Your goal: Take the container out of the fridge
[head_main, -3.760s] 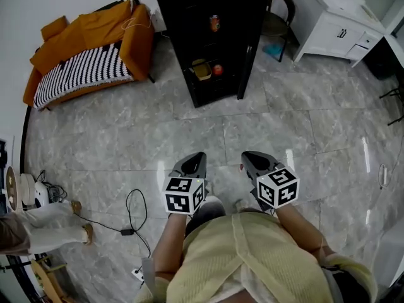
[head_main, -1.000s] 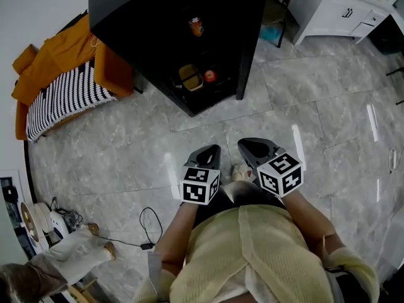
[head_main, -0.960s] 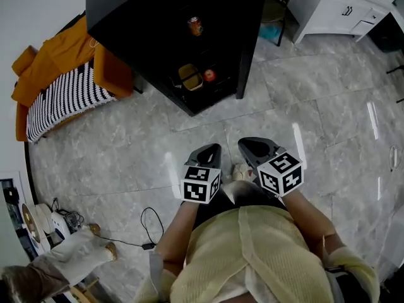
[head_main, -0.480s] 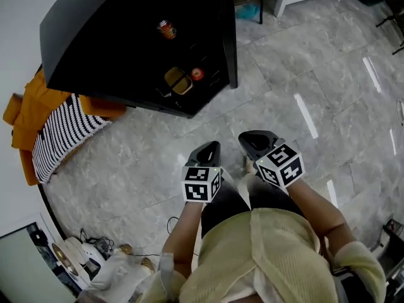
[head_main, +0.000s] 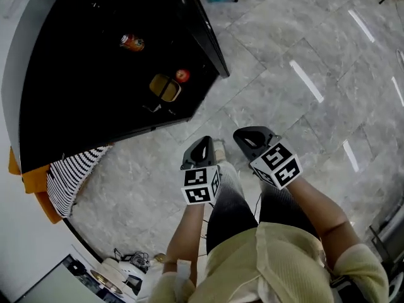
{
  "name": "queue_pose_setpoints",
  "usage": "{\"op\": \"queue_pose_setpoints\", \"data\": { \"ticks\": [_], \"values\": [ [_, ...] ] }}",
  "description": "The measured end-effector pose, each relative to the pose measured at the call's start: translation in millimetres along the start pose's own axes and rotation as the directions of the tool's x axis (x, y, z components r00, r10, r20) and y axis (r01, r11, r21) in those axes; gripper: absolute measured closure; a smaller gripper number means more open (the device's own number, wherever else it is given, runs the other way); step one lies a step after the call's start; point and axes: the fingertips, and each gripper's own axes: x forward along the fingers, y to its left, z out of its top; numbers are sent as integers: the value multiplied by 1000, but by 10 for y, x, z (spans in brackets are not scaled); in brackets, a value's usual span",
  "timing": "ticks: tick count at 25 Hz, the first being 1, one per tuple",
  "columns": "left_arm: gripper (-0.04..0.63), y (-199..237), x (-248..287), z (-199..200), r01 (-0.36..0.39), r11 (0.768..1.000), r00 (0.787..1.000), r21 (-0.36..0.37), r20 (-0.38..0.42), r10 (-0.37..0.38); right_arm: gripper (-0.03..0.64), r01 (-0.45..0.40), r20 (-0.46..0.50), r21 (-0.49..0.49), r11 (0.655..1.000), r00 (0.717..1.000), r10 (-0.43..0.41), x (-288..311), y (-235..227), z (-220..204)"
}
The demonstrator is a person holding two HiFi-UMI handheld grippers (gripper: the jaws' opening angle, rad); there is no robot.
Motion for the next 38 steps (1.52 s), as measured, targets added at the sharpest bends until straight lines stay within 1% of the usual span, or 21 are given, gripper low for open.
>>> {"op": "queue_pose_setpoints", "data": {
  "ticks": [5, 8, 12, 15, 18, 23, 27, 29, 33, 38],
  "values": [
    [569, 164, 203, -131, 3, 999, 999, 41, -40, -1, 588, 30, 26, 54, 998, 999, -32, 223, -163, -47],
    [569, 281, 321, -227, -2, 998, 999, 64, -54, 6, 588, 35, 32, 56, 998, 999, -37, 393, -217, -110],
    [568, 398, 532, -411, -3, 994, 997, 113, -75, 12, 588, 26, 27, 58, 998, 999, -28, 635, -283, -246],
    [569, 512, 671, -534, -5, 994, 995, 105, -94, 15, 588, 18, 26, 64, 998, 999, -20, 802, -299, -351],
    [569, 626, 833, -591, -23, 995, 996, 93, -89, 31, 588, 25, 30, 61, 998, 999, -27, 927, -375, -446],
    [569, 794, 1087, -745, -35, 991, 995, 126, -89, 47, 588, 31, 40, 62, 998, 999, -34, 1127, -517, -566],
    [568, 1009, 1246, -843, -90, 984, 992, 151, -76, 102, 588, 48, 49, 67, 997, 997, -51, 1325, -612, -625],
    [568, 1117, 1327, -877, -121, 978, 989, 169, -61, 133, 588, 44, 54, 76, 996, 997, -48, 1430, -637, -654],
    [568, 1296, 1533, -892, -164, 966, 983, 199, -45, 176, 588, 26, 51, 59, 998, 998, -29, 1654, -668, -709],
    [568, 1523, 1734, -912, -207, 962, 976, 176, -33, 216, 588, 9, 44, 35, 999, 999, -10, 1918, -694, -815]
  ]
}}
